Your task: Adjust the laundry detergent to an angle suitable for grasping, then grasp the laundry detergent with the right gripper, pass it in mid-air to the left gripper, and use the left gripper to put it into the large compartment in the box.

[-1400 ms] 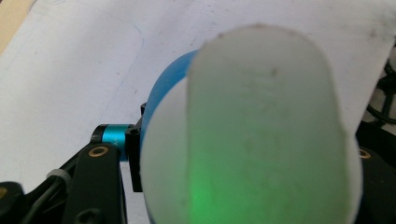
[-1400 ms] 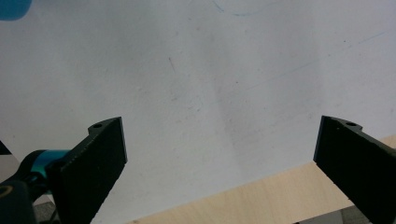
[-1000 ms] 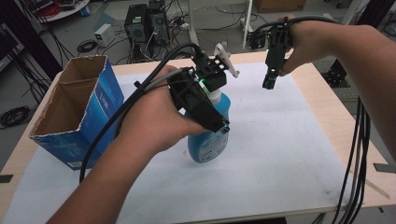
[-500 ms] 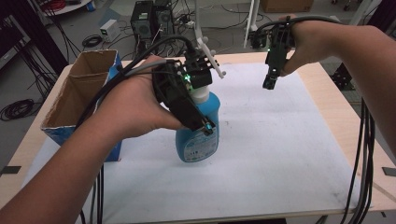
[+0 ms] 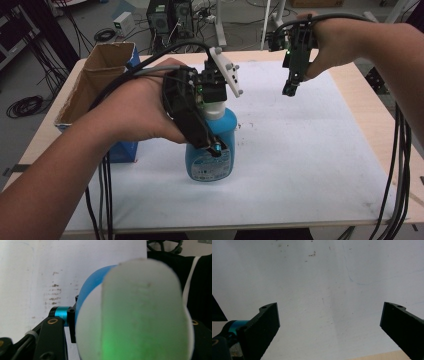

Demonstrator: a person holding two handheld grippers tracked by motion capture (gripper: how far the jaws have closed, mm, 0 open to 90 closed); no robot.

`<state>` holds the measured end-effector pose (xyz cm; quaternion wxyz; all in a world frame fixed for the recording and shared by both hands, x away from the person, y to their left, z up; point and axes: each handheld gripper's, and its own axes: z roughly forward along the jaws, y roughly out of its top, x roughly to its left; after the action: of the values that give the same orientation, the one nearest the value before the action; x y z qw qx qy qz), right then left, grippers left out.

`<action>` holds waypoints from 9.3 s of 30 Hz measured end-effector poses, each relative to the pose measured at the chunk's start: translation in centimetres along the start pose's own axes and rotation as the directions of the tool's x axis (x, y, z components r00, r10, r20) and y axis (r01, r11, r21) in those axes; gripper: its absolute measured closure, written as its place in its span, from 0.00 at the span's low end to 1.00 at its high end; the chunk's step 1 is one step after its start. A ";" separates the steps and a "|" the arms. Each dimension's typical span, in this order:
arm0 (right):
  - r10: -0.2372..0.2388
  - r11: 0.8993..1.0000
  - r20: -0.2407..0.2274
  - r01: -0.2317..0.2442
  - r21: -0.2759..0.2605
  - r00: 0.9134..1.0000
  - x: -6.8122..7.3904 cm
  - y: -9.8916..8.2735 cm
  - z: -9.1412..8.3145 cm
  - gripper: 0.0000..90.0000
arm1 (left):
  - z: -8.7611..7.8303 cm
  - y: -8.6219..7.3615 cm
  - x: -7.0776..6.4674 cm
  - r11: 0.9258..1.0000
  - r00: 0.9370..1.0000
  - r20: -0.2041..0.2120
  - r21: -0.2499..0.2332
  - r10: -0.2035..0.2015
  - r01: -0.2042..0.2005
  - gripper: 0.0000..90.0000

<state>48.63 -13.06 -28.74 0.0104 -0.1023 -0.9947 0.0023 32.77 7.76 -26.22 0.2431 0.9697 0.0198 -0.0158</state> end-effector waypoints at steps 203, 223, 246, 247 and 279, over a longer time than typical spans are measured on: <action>-0.009 1.000 -0.028 0.008 -0.024 1.000 0.9 -0.7 0.8 0.02 | -5.3 -4.6 6.0 0.907 0.996 -0.076 0.414 -0.045 0.073 0.02; -0.033 0.985 -0.072 0.020 -0.171 0.997 4.9 -2.2 0.0 0.02 | -5.3 -4.5 5.4 0.911 0.996 -0.086 0.411 0.005 0.031 0.02; -0.087 0.920 -0.159 0.018 -0.393 0.984 11.4 -1.7 5.3 0.02 | -5.4 -4.5 5.1 0.910 0.997 -0.040 0.407 -0.064 0.075 0.02; -0.093 0.917 -0.159 0.022 -0.398 0.983 11.6 -1.5 5.5 0.02 | -5.4 -4.5 5.2 0.909 0.997 -0.040 0.408 -0.072 0.082 0.02; -0.083 0.716 -0.200 -0.081 -0.693 0.976 15.0 1.8 11.0 0.02 | -5.1 -4.9 5.3 0.915 0.997 -0.078 0.400 -0.021 0.050 0.02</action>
<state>34.07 -8.22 -39.43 0.0793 -0.0979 -0.9148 -0.3837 37.98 14.69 -24.22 0.0379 0.9983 0.0423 0.0110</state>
